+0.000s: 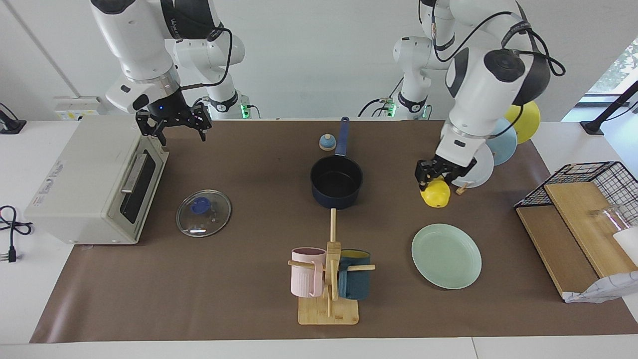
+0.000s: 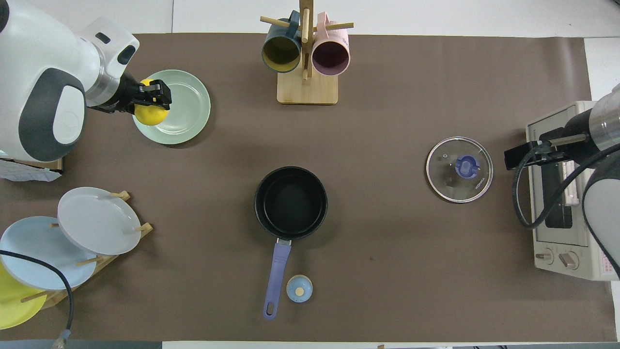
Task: Transfer potato from pot to plate
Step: 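Lower the potato onto the green plate and open the left gripper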
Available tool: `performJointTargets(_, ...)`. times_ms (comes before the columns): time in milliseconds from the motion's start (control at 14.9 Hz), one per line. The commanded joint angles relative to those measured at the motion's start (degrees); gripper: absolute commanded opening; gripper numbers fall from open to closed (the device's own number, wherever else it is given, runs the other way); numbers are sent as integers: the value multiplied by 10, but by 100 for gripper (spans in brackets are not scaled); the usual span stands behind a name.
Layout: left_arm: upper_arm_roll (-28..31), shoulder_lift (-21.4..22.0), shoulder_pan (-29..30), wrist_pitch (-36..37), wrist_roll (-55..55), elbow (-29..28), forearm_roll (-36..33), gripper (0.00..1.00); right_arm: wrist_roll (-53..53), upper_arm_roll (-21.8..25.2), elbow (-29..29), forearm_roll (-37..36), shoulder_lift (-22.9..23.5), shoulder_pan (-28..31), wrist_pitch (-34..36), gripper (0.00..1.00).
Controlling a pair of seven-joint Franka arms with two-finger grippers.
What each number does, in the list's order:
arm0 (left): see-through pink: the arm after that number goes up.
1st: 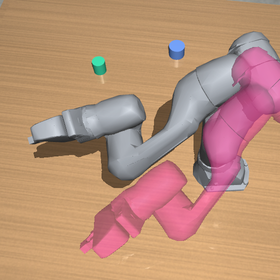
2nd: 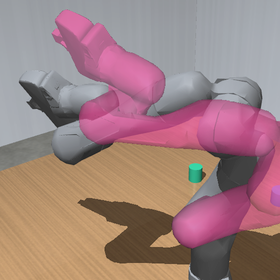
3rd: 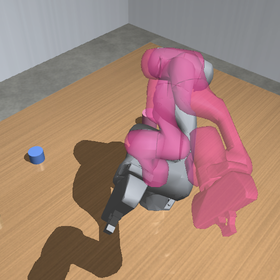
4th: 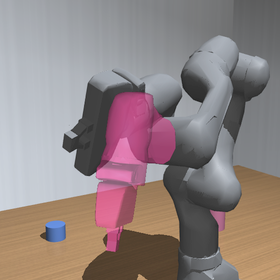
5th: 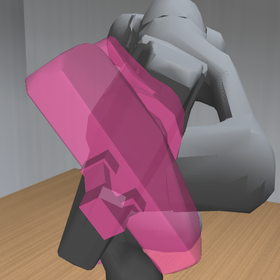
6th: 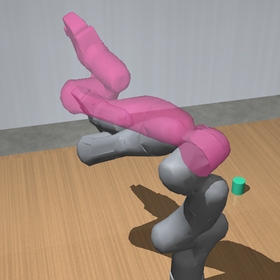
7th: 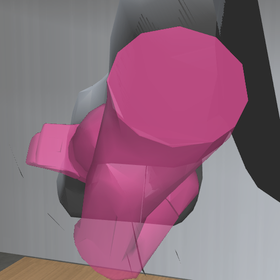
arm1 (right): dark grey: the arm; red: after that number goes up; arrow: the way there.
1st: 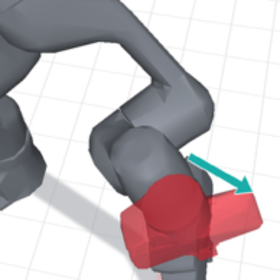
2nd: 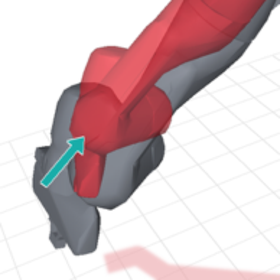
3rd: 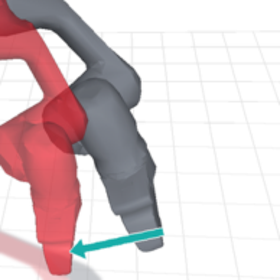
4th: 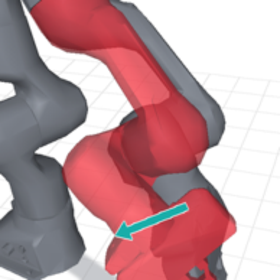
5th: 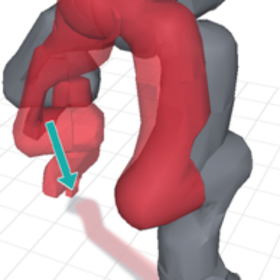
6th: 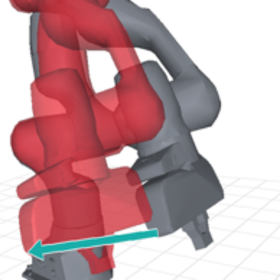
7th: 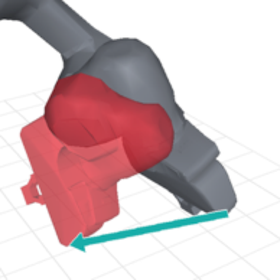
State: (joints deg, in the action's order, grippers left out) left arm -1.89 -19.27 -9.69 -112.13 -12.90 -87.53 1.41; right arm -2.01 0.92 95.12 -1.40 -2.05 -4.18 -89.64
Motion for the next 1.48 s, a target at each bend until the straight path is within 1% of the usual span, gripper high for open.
performJointTargets(0, -7, -73, 20, -59, 48, 38, -1, 0, 35, -11, -11, 7, 8, 24, 32, 100)
performJointTargets(135, -7, -112, 20, -109, 53, 38, -18, 0, 38, -13, -6, 3, 6, 24, 30, 100)
performJointTargets(269, -7, -128, 30, -144, 53, 35, -29, 0, 36, -12, 2, 4, 6, 24, 7, 100)
performJointTargets(471, -7, -134, 26, -149, 53, 23, -30, 0, 33, -7, -2, 4, 10, 30, 17, 100)
performJointTargets(740, -5, -132, 23, -148, 53, -3, -31, 0, 32, -11, -2, -2, 19, 30, 18, 100)
performJointTargets(874, -5, -126, 23, -149, 53, -21, -46, 0, 32, -11, -2, -1, 18, 33, 22, 100)
performJointTargets(1009, -5, -125, 23, -148, 53, -24, -46, 0, 31, -10, -2, 3, 18, 46, 26, 100)
performJointTargets(1076, -5, -125, 24, -148, 53, -24, -46, 21, 32, -4, -3, 3, 18, 41, 26, 100)
performJointTargets(1143, -5, -125, 24, -147, 54, -24, -46, 72, 32, -2, -4, 3, 16, 38, 28, 100)
performJointTargets(1211, -5, -125, 24, -148, 54, -24, -47, 100, 32, -3, -4, 3, 16, 38, 28, 100)
performJointTargets(1413, -5, -123, 24, -142, 55, -17, -47, 100, 32, -4, -3, 4, 14, 44, 26, 100)
